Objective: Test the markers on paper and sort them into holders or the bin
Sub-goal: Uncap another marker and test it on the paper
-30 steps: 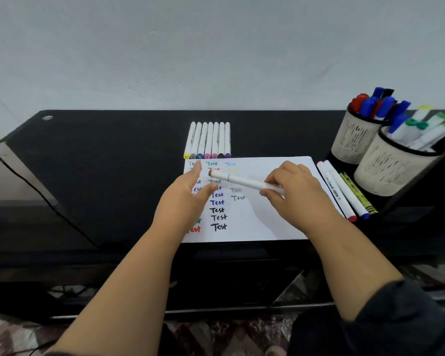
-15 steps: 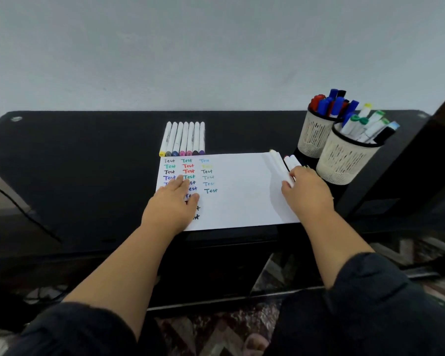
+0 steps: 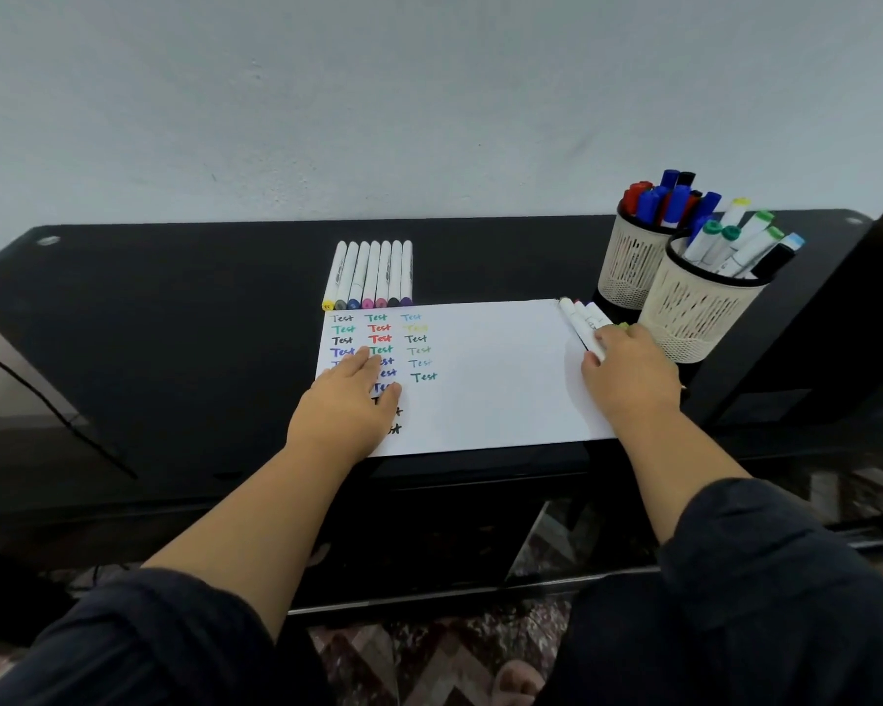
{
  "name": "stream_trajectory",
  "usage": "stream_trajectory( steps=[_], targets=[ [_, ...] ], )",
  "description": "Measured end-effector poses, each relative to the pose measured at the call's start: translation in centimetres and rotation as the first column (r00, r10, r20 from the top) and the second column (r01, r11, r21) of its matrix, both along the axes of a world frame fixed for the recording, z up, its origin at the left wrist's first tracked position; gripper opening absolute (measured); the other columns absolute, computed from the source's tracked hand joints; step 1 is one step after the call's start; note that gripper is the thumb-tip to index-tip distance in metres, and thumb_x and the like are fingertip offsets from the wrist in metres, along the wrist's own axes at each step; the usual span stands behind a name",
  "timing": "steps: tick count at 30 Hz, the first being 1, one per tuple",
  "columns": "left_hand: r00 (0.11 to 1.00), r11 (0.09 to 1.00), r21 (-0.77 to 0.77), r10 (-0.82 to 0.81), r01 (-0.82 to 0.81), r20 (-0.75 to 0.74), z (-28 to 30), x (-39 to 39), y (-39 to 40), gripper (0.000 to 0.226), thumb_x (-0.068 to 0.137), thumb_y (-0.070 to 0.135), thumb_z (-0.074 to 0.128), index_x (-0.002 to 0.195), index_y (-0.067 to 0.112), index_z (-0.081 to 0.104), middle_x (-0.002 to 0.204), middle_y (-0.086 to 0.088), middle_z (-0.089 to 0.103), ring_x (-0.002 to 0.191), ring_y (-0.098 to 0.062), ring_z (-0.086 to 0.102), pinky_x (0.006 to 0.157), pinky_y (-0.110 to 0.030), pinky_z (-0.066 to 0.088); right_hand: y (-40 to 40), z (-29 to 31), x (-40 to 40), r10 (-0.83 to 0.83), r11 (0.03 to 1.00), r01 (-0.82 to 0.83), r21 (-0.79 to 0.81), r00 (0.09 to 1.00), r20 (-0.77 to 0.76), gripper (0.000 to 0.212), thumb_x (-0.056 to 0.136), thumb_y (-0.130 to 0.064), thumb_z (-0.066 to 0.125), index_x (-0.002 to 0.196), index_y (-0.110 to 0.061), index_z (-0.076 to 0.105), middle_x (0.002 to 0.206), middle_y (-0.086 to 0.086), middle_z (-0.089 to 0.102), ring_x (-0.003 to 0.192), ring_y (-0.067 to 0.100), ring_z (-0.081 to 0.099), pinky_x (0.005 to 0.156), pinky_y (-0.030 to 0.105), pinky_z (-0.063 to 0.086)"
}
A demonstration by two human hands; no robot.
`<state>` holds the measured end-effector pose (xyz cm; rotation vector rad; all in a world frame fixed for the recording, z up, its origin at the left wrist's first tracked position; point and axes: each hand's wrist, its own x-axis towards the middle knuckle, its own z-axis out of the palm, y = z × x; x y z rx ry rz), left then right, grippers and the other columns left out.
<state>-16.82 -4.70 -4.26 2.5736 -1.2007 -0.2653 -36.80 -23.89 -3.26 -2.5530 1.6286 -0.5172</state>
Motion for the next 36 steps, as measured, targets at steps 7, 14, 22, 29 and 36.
stream_trajectory(
  steps=[7, 14, 22, 29, 36],
  targets=[
    [1.000, 1.000, -0.003, 0.004, -0.004, -0.006, 0.0, 0.1, 0.0, 0.056, 0.098, 0.047, 0.030, 0.149, 0.025, 0.021, 0.157, 0.012, 0.013, 0.143, -0.012, 0.015, 0.113, -0.035, 0.021, -0.4, -0.4, 0.0, 0.024, 0.999, -0.025, -0.034, 0.999, -0.037, 0.036, 0.095, -0.024, 0.046, 0.126, -0.008, 0.054, 0.114, 0.014, 0.049, 0.100, 0.034, 0.053, 0.080, 0.041, 0.043],
    [1.000, 1.000, 0.023, -0.001, 0.002, -0.014, 0.3, 0.0, -0.1, 0.057, 0.098, 0.048, 0.030, 0.149, 0.025, 0.020, 0.157, 0.012, 0.013, 0.142, -0.012, 0.016, 0.113, -0.035, 0.022, -0.5, 0.1, 0.3, 0.083, 0.981, -0.098, -0.169, 0.992, -0.094, 0.033, 0.095, -0.023, 0.048, 0.119, -0.003, 0.058, 0.108, 0.017, 0.053, 0.097, 0.034, 0.050, 0.076, 0.040, 0.040],
    [0.999, 0.995, 0.091, -0.039, 0.036, 0.037, 1.1, 1.5, -0.1, 0.063, 0.097, 0.051, 0.032, 0.151, 0.023, 0.016, 0.157, 0.010, 0.013, 0.144, -0.012, 0.012, 0.114, -0.033, 0.018, 0.3, 2.2, 4.9, 0.307, 0.892, -0.359, -0.273, 0.927, -0.218, 0.022, 0.088, -0.020, 0.061, 0.104, -0.006, 0.065, 0.096, 0.014, 0.061, 0.084, 0.032, 0.059, 0.067, 0.038, 0.047],
    [0.999, 0.993, 0.112, -0.038, 0.040, -0.017, 0.7, 5.0, -0.4, 0.065, 0.095, 0.056, 0.032, 0.151, 0.029, 0.012, 0.157, 0.012, 0.003, 0.145, -0.012, 0.006, 0.114, -0.036, 0.018, -1.4, 3.4, 11.0, 0.430, 0.814, -0.526, -0.247, 0.831, -0.353, 0.035, 0.098, -0.023, 0.038, 0.132, -0.018, 0.047, 0.118, 0.006, 0.052, 0.102, 0.023, 0.051, 0.080, 0.033, 0.039],
    [0.998, 0.995, 0.087, -0.056, 0.057, -0.023, 0.2, 5.7, -0.7, 0.065, 0.094, 0.059, 0.029, 0.150, 0.032, 0.008, 0.157, 0.015, -0.002, 0.144, -0.010, 0.003, 0.114, -0.032, 0.013, -2.5, 3.5, 17.1, 0.534, 0.694, -0.710, -0.120, 0.620, -0.575, 0.060, 0.092, -0.012, 0.048, 0.146, -0.027, 0.027, 0.145, 0.003, 0.036, 0.125, 0.024, 0.040, 0.095, 0.037, 0.037]
  ],
)
